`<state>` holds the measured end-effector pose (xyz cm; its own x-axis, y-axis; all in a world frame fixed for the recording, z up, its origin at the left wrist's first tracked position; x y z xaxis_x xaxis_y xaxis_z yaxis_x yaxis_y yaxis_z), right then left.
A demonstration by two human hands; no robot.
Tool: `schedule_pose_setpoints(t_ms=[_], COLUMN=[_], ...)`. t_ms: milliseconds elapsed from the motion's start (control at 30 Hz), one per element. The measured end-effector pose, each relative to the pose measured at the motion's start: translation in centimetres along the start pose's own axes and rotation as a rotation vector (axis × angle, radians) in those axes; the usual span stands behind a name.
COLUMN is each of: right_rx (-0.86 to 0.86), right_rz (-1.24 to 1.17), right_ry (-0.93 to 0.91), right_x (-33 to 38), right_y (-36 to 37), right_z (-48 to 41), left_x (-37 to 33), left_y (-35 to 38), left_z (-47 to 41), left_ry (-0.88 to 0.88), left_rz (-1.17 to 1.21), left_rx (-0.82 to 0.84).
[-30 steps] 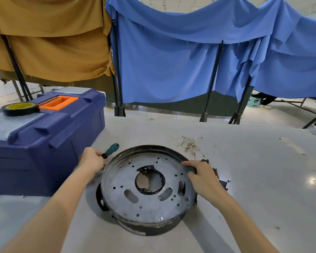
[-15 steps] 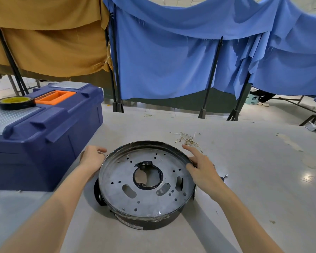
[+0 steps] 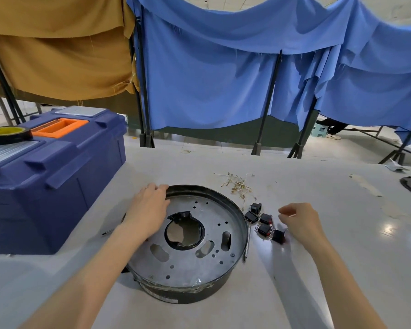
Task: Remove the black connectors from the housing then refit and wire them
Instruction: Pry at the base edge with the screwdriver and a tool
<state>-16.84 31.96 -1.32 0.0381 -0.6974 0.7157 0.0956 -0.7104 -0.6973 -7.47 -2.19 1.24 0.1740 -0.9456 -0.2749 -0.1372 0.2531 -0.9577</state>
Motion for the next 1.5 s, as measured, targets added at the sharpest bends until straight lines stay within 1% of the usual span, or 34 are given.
schedule_pose_setpoints(t_ms=[67, 233, 433, 633, 833, 1067, 1133, 1200, 1300, 1400, 1500], right_rx=[0.025, 0.032, 0.033, 0.053, -0.031, -0.034, -0.042, -0.065, -0.083, -0.018, 0.098], right_rz=[0.036, 0.114, 0.165, 0.177, 0.259, 0.271, 0.231, 0.135, -0.049, -0.250, -0.395], right_ry=[0.018, 0.050, 0.122, 0.114, 0.104, 0.109, 0.105, 0.079, -0.024, -0.182, -0.331], right_x=[-0.5, 0.0, -0.1, 0.1, 0.6, 0.4, 0.5, 0.8, 2.4, 5.2, 8.4], right_y=[0.7, 1.6, 1.7, 1.7, 2.1, 2.2, 1.7, 0.4, -1.2, -1.2, 0.0], right_z=[-0.2, -0.5, -1.0, -1.6, -1.2, -1.1, -1.2, -1.4, -1.1, 0.0, 1.6], left_x=[-0.3, -0.3, -0.3, -0.4, -0.4, -0.2, -0.2, -0.3, -0.5, -0.8, -1.2], left_y=[0.4, 0.7, 1.1, 1.2, 1.3, 1.3, 1.4, 1.4, 1.4, 1.2, 0.9], left_z=[0.2, 0.2, 0.3, 0.4, 0.3, 0.3, 0.3, 0.3, 0.5, 0.8, 1.2], left_ry=[-0.002, -0.009, -0.017, -0.012, -0.016, -0.007, 0.001, 0.023, 0.078, 0.134, 0.193], left_rz=[-0.108, -0.186, -0.196, -0.225, -0.228, -0.230, -0.236, -0.238, -0.208, -0.172, -0.119], left_rx=[-0.013, -0.009, -0.010, -0.013, -0.012, -0.005, -0.009, -0.009, 0.008, 0.033, 0.065])
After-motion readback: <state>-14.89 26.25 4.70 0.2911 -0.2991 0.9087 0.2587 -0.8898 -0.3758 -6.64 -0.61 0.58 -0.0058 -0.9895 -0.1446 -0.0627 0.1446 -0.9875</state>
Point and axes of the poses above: each hand's wrist, its own z-axis away from the middle knuckle, its own y-axis out of the palm, x = y × z, the point moved 8 cm from there along -z, towards the middle knuckle, and after that the axes turned 12 degrees about x, right-handed, at the moved point
